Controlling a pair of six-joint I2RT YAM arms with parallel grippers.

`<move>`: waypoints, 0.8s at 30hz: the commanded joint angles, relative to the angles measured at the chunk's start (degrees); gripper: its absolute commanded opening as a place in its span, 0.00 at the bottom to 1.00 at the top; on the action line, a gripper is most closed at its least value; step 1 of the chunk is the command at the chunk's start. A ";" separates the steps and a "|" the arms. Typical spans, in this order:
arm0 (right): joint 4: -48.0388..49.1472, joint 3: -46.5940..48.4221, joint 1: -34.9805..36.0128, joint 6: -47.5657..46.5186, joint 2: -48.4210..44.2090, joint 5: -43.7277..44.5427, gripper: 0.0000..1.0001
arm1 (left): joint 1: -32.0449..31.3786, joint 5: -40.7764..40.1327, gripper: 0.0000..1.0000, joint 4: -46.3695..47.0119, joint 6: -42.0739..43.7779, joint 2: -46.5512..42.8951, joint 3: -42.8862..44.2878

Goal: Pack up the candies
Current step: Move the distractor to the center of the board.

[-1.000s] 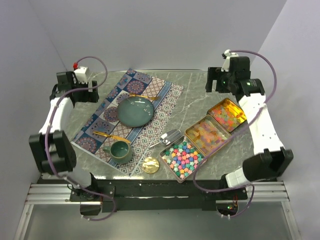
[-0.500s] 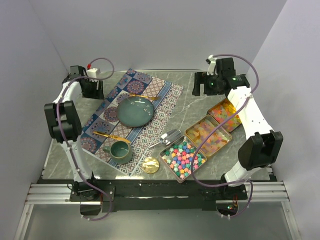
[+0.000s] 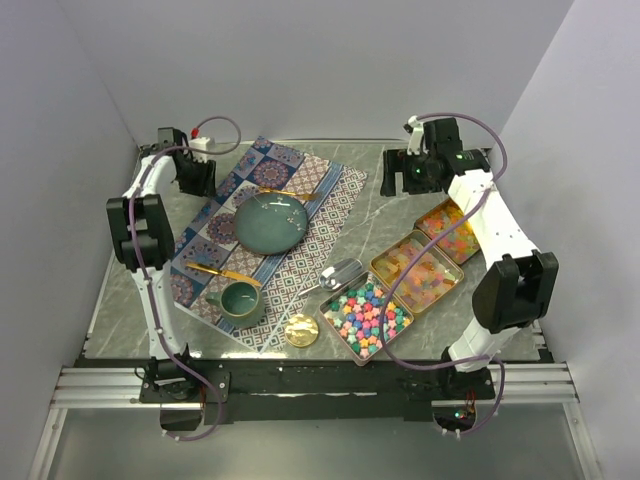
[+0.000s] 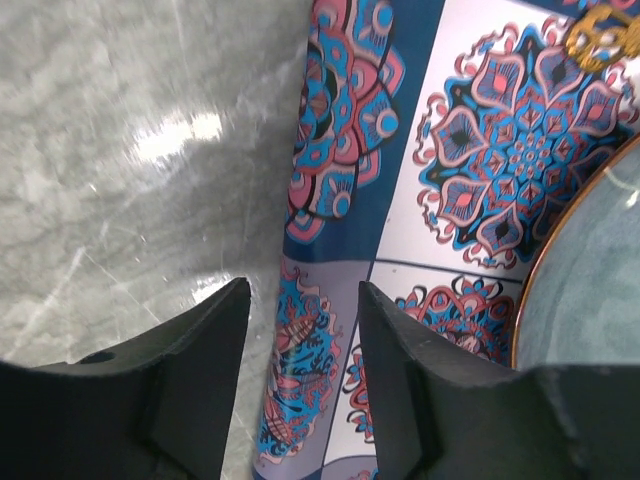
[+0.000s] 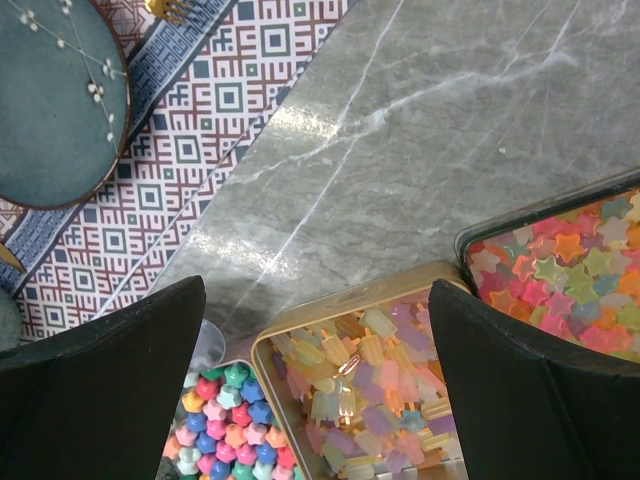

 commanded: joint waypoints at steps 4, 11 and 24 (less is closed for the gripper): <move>1.44 2.02 -0.11 -0.88 -0.34 0.38 1.00 | 0.07 -1.02 0.52 -1.66 0.11 -0.65 -0.64; 1.18 1.49 -0.11 -0.88 -0.78 0.03 1.00 | 0.07 -1.99 0.45 -2.18 0.81 -0.22 -1.70; 1.09 0.17 -0.11 -0.88 -1.84 -0.41 1.00 | 4.28 -4.80 0.01 -0.87 -0.68 -5.74 -8.90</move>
